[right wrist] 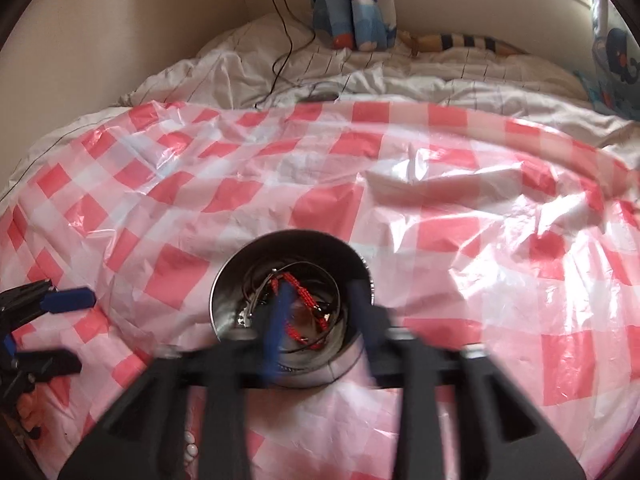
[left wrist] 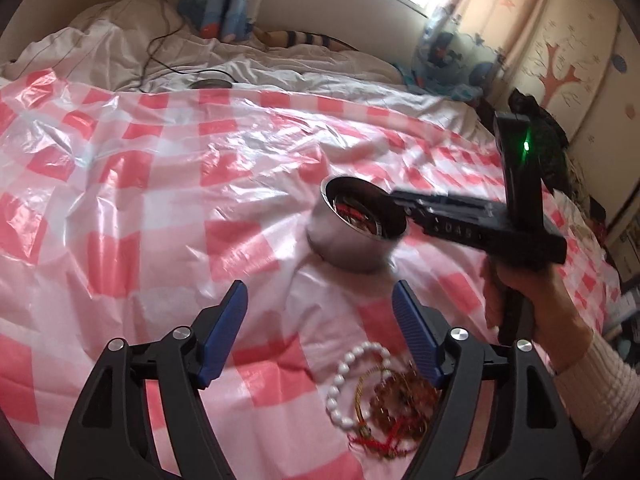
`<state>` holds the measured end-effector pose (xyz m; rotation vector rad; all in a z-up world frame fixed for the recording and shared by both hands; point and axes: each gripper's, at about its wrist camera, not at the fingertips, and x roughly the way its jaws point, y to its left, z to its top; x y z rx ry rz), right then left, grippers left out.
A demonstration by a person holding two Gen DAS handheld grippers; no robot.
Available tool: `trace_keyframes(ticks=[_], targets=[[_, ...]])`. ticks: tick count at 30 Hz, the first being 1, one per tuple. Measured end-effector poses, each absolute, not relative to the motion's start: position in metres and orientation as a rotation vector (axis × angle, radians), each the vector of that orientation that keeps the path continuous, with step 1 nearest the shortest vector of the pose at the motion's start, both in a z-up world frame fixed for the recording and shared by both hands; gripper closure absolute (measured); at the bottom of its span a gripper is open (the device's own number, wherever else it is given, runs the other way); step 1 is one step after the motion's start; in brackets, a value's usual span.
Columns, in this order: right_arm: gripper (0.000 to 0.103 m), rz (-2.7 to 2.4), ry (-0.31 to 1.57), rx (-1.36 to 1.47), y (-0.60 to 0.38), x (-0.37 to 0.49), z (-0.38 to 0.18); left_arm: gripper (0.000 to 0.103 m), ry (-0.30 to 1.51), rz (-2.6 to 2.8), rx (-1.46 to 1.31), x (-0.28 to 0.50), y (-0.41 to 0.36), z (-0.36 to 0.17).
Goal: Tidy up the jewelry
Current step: 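Withdraw both tools from the tin and bring the left tool to the pile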
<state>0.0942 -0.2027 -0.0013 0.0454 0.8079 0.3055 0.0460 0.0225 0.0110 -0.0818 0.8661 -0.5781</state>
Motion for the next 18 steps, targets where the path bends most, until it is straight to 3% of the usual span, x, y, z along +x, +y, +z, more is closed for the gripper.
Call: trace_keyframes(ticks=[4, 10, 18], targets=[[0.054, 0.297, 0.685, 0.050, -0.219, 0.044, 0.025, 0.026, 0.882, -0.646, -0.010, 0.018, 0.016, 0.001], [0.053, 0.317, 0.724, 0.126, -0.237, -0.038, 0.020, 0.026, 0.893, -0.724, 0.035, -0.010, 0.010, -0.009], [0.053, 0.329, 0.749, 0.247, -0.246, -0.038, 0.007, 0.026, 0.878, -0.868, 0.038, -0.026, 0.002, -0.007]])
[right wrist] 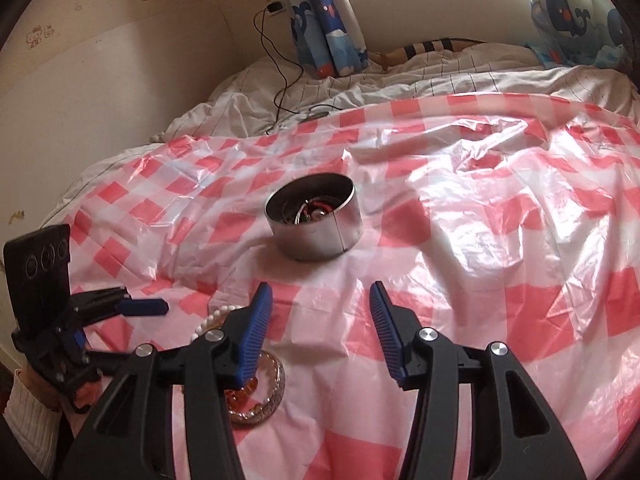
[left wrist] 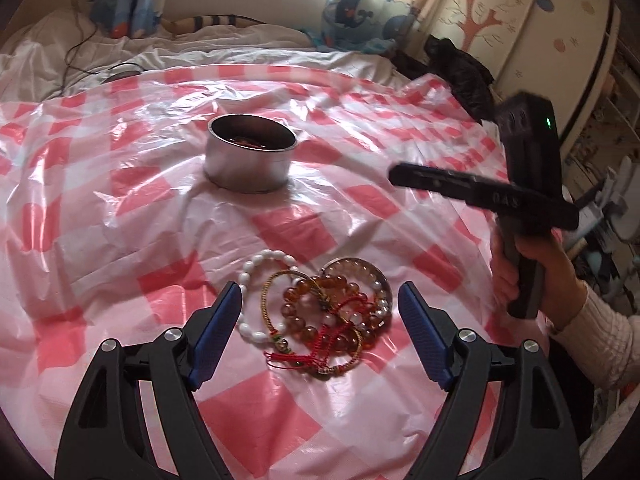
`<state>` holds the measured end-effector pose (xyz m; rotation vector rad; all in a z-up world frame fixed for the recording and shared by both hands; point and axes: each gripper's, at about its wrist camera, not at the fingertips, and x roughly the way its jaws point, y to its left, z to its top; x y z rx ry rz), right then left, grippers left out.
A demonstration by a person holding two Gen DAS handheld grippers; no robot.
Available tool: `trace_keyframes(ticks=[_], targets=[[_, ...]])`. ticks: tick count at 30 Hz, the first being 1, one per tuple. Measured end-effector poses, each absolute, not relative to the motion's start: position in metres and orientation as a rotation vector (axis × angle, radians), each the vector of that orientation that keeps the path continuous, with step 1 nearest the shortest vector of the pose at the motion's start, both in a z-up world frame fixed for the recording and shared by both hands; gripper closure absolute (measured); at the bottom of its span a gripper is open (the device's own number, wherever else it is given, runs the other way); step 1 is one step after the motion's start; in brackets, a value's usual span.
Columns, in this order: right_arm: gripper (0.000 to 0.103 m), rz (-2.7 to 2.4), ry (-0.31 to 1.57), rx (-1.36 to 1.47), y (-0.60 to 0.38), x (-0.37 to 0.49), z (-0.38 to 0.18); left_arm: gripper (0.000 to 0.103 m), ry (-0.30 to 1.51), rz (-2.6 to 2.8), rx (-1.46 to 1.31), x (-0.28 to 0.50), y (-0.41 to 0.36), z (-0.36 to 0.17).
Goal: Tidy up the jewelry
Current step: 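Withdraw both tools from the tin and bring the left tool to the pile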
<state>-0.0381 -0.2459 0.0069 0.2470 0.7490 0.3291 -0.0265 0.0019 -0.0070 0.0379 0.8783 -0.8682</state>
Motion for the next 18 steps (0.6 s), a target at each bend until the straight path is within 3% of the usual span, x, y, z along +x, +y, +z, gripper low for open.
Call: trace_keyframes(ticks=[8, 18], targets=[[0.046, 0.359, 0.764, 0.234, -0.235, -0.036, 0.002, 0.029, 0.949, -0.896, 0.022, -0.021, -0.006, -0.022], [0.046, 0.374, 0.761, 0.231, -0.231, -0.036, 0.003, 0.029, 1.041, -0.861, -0.068, -0.005, -0.003, -0.041]])
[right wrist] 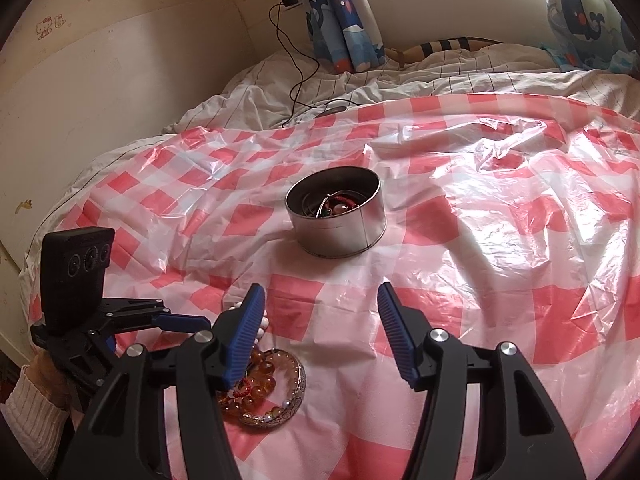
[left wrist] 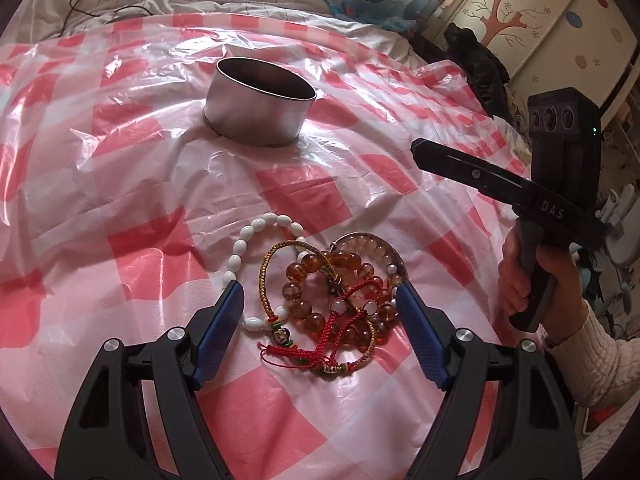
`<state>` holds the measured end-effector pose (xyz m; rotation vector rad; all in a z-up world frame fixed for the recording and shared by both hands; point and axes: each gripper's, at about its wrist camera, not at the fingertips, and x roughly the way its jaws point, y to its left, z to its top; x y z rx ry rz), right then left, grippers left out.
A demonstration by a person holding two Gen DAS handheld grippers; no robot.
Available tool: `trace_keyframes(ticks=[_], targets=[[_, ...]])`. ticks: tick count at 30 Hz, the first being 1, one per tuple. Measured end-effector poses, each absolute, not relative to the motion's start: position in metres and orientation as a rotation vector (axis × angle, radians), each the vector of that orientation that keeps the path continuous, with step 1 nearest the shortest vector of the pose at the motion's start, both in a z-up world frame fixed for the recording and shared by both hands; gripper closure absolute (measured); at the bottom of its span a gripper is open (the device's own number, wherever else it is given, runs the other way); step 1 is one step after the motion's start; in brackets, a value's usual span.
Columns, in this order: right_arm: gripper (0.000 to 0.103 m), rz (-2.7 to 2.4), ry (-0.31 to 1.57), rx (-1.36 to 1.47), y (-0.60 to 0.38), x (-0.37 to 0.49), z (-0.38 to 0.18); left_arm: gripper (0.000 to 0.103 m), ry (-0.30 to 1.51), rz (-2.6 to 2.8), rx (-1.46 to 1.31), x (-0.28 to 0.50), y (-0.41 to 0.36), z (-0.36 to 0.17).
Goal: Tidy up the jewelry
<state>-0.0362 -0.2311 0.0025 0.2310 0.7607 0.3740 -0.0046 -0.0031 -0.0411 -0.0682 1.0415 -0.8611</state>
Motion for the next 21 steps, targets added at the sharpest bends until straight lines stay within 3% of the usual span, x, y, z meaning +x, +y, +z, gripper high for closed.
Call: trace_keyframes(ticks=[3, 10, 21], targets=[[0.046, 0.376, 0.763, 0.229, -0.229, -0.036, 0.003, 0.031, 1.064, -0.874, -0.089, -0.003, -0.006, -0.046], [0.040, 0.376, 0.763, 0.229, -0.229, -0.037, 0.003, 0.054, 1.104, -0.849, -0.145, 0.005, 0.001, -0.053], [0.039, 0.381, 0.770, 0.222, -0.226, -0.035, 0.000, 0.099, 1.080, -0.834, -0.140, 0.009, 0.003, -0.047]])
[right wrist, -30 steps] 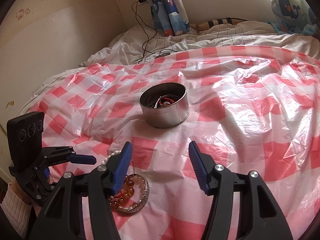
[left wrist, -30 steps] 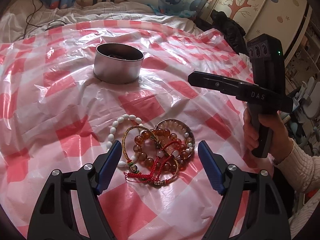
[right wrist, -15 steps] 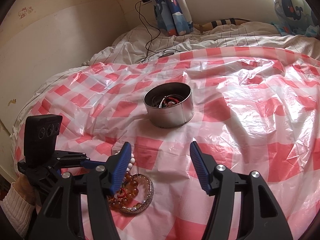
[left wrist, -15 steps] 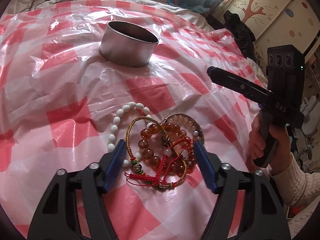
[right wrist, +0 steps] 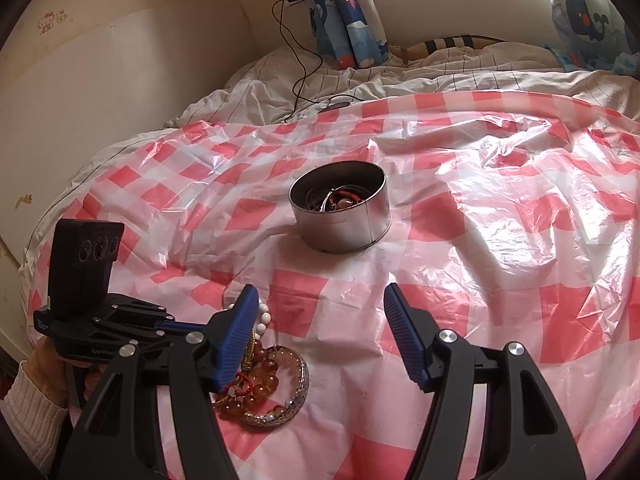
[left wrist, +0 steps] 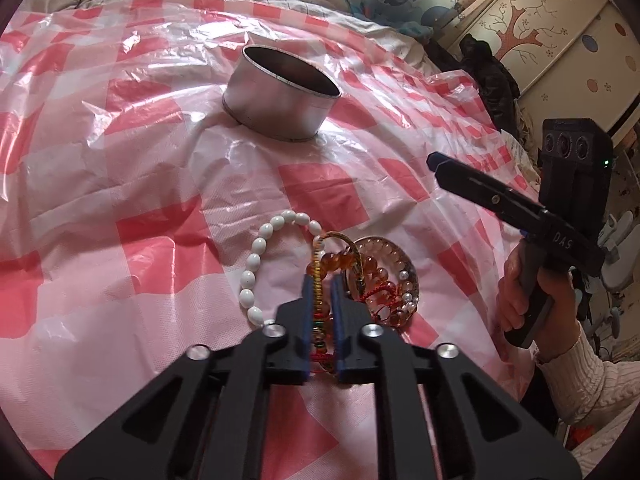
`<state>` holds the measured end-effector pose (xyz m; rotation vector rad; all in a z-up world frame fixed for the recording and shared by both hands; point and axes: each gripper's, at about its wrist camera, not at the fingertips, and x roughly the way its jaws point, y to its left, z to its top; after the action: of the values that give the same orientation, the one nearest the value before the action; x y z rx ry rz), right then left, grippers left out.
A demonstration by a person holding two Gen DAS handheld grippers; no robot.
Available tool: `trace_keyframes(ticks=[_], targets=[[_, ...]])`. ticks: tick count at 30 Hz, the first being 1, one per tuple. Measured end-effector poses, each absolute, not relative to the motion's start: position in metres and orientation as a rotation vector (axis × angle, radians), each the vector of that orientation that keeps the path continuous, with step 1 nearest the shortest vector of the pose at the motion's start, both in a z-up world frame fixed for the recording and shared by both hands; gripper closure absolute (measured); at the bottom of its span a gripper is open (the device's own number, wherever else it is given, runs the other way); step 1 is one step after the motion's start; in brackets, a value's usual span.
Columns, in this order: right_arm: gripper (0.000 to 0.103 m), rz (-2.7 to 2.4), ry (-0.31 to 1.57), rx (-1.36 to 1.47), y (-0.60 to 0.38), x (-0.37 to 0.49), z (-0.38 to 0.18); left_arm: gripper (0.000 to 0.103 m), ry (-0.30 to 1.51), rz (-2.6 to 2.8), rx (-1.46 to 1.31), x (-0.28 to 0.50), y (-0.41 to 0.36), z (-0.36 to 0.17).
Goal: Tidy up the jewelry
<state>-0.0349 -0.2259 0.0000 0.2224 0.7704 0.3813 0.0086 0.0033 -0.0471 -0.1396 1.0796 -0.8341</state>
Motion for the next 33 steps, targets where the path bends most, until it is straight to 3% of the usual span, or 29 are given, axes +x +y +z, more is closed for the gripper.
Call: trace_keyframes(ticks=[21, 33], targets=[[0.038, 0.531, 0.806, 0.262, -0.220, -0.034, -0.003, 0.100, 0.801, -0.961, -0.435, 0.010, 0.049, 0.007], [0.039, 0.887, 0.962, -0.088, -0.142, -0.078, -0.020, 0.100, 0.756, -0.910, -0.482, 0.015, 0.069, 0.011]])
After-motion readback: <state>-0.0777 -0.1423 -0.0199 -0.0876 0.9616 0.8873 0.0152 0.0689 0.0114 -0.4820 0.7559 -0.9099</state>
